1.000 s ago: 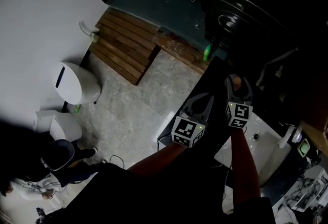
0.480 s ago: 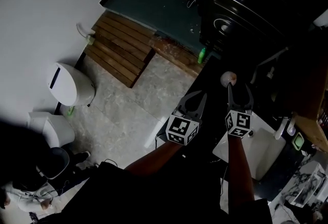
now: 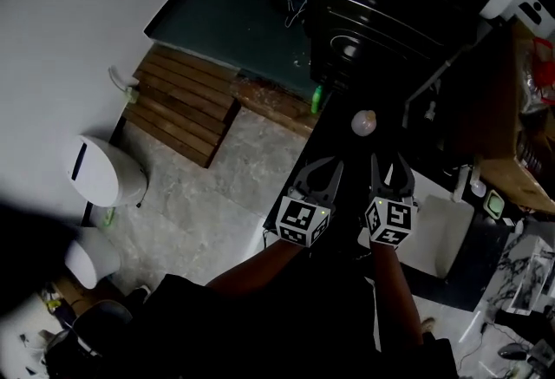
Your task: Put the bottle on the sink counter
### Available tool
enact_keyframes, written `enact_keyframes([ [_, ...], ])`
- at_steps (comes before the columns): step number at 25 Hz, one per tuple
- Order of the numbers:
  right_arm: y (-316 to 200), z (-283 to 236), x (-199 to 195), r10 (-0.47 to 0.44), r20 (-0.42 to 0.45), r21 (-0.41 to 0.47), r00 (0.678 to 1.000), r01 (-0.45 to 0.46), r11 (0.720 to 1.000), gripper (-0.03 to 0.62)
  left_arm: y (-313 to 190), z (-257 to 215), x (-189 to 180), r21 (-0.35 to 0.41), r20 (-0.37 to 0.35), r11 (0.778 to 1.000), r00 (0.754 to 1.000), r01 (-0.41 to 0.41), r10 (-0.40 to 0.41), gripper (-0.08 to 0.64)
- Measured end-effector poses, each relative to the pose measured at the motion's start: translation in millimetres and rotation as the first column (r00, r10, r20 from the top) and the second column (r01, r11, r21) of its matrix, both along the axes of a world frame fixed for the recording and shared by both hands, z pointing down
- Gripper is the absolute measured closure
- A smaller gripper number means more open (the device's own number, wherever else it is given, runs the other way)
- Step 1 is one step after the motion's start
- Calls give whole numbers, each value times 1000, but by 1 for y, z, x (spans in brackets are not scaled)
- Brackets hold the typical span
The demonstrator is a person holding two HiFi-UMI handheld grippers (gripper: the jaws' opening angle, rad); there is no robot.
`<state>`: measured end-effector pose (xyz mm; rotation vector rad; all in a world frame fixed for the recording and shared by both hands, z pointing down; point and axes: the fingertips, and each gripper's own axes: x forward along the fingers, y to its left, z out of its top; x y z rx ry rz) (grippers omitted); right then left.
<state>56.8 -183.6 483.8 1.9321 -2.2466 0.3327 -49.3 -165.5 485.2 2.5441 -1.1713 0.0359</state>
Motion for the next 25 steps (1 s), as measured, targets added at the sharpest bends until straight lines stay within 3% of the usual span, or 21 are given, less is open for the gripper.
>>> enact_keyframes([
  [4, 36, -25, -1, 12, -8, 28, 1000, -12, 1000, 505, 15, -16, 9, 33, -1, 998, 998, -63, 63, 543],
  [8, 75, -35, 4, 28, 8, 45, 1000, -28, 999, 545, 36, -14, 21, 64, 24, 990, 992, -127, 126, 543],
  [18, 137, -34, 11, 95, 36, 15, 995, -95, 995, 549, 85, -25, 45, 47, -17, 968, 969, -246, 247, 543],
  [25, 179, -41, 20, 81, 18, 37, 997, -82, 996, 549, 119, -34, 57, 66, 0, 964, 966, -257, 257, 543],
])
